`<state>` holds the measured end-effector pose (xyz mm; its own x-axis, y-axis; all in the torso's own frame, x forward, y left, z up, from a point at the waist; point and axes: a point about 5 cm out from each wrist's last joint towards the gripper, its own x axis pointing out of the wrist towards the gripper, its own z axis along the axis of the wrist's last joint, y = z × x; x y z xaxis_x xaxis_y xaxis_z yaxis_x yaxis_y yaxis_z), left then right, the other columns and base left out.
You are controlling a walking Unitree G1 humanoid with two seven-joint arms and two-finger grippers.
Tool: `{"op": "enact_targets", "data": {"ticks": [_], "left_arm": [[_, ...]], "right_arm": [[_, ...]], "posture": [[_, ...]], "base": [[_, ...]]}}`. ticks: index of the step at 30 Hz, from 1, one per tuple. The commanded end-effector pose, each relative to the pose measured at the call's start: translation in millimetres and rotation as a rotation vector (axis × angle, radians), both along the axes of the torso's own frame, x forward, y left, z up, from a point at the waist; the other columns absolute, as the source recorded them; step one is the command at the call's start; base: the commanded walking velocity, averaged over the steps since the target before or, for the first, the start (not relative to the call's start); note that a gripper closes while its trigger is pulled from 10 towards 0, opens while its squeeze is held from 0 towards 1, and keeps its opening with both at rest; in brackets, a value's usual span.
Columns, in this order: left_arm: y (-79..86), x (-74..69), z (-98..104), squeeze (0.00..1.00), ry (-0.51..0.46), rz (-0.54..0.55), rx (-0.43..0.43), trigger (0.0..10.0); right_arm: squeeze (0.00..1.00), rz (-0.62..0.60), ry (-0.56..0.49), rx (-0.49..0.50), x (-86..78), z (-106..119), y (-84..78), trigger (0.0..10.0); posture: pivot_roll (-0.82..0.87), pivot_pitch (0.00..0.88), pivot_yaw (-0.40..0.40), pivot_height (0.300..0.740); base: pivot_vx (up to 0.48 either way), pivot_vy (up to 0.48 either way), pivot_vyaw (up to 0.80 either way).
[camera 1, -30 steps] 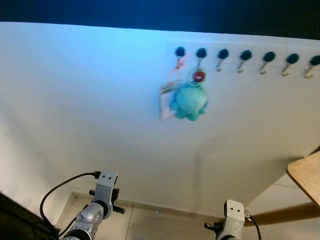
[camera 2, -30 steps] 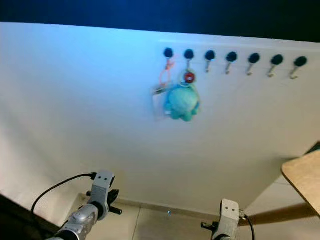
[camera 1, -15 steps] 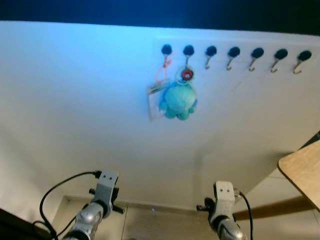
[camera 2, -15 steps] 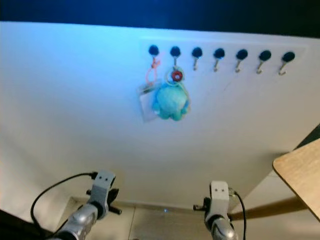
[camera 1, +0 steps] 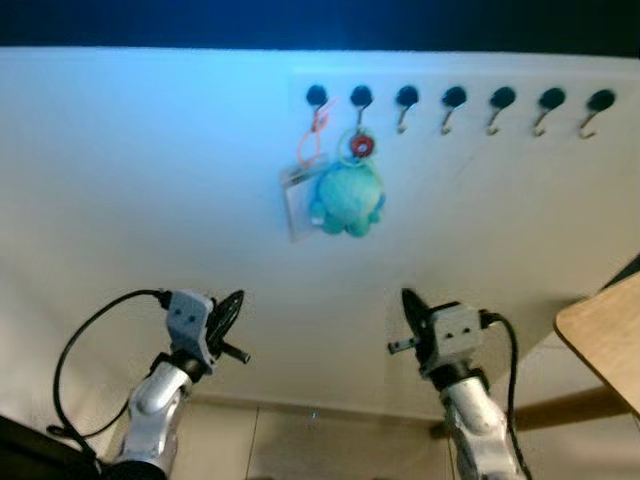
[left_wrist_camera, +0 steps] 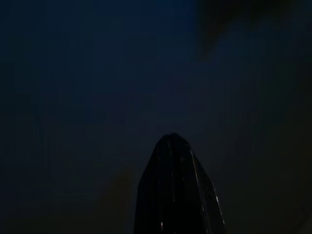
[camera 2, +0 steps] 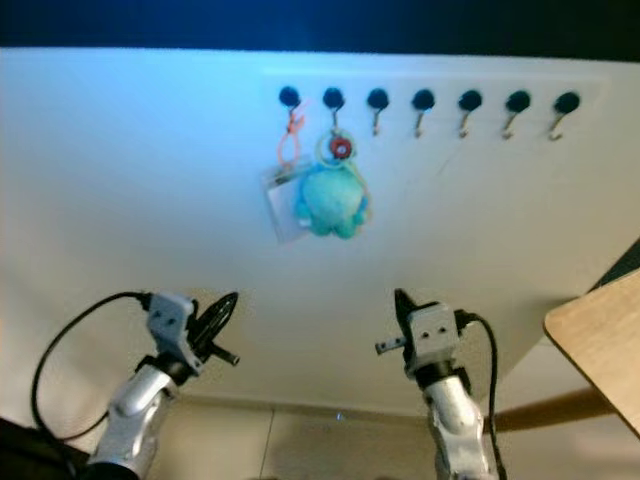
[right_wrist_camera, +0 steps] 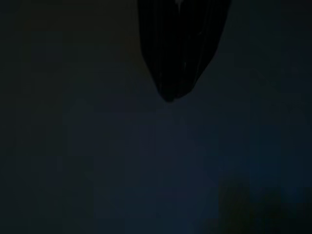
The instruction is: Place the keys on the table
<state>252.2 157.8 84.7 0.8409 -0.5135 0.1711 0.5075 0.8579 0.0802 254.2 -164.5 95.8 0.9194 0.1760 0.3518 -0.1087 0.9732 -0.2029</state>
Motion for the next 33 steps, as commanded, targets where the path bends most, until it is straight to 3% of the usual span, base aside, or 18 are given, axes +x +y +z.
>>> {"op": "enact_targets", "data": {"ticks": [1,4,6,11,12,13,14,20,22,23,30,31,32,33], "left_arm": [[-12.2,-6.6,13,0.00,-0.032,-0.091,-0.006,10.0],[-20.2,-11.5,21,0.00,-0.066,-0.135,-0.006,10.0],[-25.9,-14.8,33,0.00,-0.105,-0.152,-0.024,10.0],[-32.2,-16.6,44,0.00,-0.136,-0.167,-0.043,10.0],[-34.9,-17.4,47,0.00,-0.133,-0.176,-0.051,10.0],[-34.9,-17.4,47,0.00,-0.133,-0.176,-0.051,10.0],[-38.5,-17.7,49,0.00,-0.131,-0.194,-0.057,10.0],[-49.9,-18.8,61,0.00,-0.140,-0.264,-0.055,10.0],[-51.4,-18.5,63,0.00,-0.143,-0.269,-0.053,10.0],[-52.7,-18.1,65,0.00,-0.147,-0.272,-0.054,10.0],[-56.7,-19.6,71,0.00,-0.155,-0.283,-0.062,10.0],[-58.1,-20.5,72,0.00,-0.154,-0.288,-0.064,10.0],[-58.1,-20.5,72,0.00,-0.154,-0.288,-0.064,10.0],[-59.1,-21.2,74,0.00,-0.151,-0.291,-0.065,10.0]], "right_arm": [[0.00,-0.023,-0.091,0.001,-0.8,18,1.6,10.0],[0.00,-0.021,-0.145,0.028,0.9,32,4.1,10.0],[0.00,0.010,-0.214,0.079,2.8,53,10.1,10.0],[0.00,0.050,-0.262,0.119,3.7,71,15.4,10.0],[0.10,0.065,-0.258,0.136,4.8,74,16.7,10.0],[0.10,0.065,-0.258,0.136,4.8,74,16.7,10.0],[1.00,0.083,-0.244,0.148,7.4,76,18.1,10.0],[1.00,0.147,-0.216,0.170,15.5,85,22.9,10.0],[0.96,0.161,-0.215,0.175,16.7,88,23.2,10.0],[0.00,0.176,-0.216,0.184,17.7,92,23.4,10.0],[0.00,0.264,-0.223,0.218,16.5,103,29.6,10.0],[0.94,0.274,-0.228,0.221,15.0,105,31.0,10.0],[0.94,0.274,-0.228,0.221,15.0,105,31.0,10.0],[1.00,0.283,-0.229,0.223,13.8,106,31.9,10.0]], "posture": [[0.02,0.066,0.021,0.740],[0.02,0.069,0.021,0.740],[0.02,0.071,0.024,0.740],[0.02,0.071,0.024,0.740],[0.02,0.071,0.022,0.740],[0.02,0.071,0.022,0.740],[0.02,0.070,0.020,0.740],[0.02,0.071,0.020,0.740],[0.02,0.071,0.020,0.740],[0.02,0.071,0.020,0.740],[0.02,0.069,0.022,0.740],[0.02,0.069,0.022,0.740],[0.02,0.069,0.022,0.740],[0.02,0.069,0.022,0.740]], "base": [[0.000,0.000,0.00],[0.000,0.000,0.00],[0.000,0.000,0.00],[0.000,0.000,0.00],[0.000,0.000,0.00],[0.000,0.000,0.00],[0.000,0.000,0.00],[0.000,0.000,0.00],[0.000,0.000,0.00],[0.000,0.000,0.00],[0.000,0.000,0.00],[0.000,0.000,0.00],[0.000,0.000,0.00],[0.000,0.000,0.00]]}}
